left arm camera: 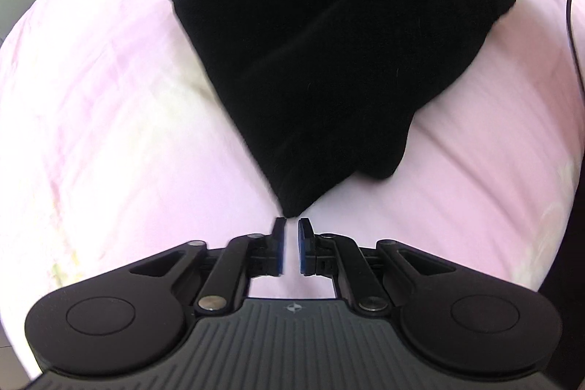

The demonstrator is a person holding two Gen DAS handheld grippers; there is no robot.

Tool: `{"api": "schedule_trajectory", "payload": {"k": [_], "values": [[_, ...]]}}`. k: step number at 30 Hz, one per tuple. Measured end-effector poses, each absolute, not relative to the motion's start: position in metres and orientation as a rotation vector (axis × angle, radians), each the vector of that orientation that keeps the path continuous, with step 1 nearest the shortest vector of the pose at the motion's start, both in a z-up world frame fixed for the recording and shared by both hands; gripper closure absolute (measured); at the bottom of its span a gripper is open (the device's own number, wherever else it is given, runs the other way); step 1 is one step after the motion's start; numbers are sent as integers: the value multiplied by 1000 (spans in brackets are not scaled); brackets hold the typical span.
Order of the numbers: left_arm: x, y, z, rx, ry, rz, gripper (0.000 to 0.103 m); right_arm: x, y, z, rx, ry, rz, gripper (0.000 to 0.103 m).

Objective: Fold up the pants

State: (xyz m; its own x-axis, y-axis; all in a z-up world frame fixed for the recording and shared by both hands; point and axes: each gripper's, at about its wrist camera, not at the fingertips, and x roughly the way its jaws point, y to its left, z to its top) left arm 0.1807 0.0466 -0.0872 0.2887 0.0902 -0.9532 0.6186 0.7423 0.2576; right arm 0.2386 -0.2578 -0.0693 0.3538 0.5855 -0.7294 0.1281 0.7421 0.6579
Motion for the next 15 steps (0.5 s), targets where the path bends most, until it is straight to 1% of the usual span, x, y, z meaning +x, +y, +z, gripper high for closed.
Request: {"api": "schedule_trajectory", "payload": {"k": [3,5,7,8,9,15], "values": [[185,53,-69,621,1222,-388,93,239,-273,-68,787,1189,342,40],[195,55,-52,536,1182,-381,90,240,-275,-66,806,1176,359,35],[209,52,-41,450,1152,-357,89,244,-275,-68,799,1167,369,27],[214,49,-38,424,1140,-347,84,246,-277,-72,805,1168,379,27],[221,45,-38,403,1133,-336,81,248,-276,-77,819,1174,386,26],[255,30,-69,343,1168,-294,80,258,-282,-113,913,1211,384,26]]}}
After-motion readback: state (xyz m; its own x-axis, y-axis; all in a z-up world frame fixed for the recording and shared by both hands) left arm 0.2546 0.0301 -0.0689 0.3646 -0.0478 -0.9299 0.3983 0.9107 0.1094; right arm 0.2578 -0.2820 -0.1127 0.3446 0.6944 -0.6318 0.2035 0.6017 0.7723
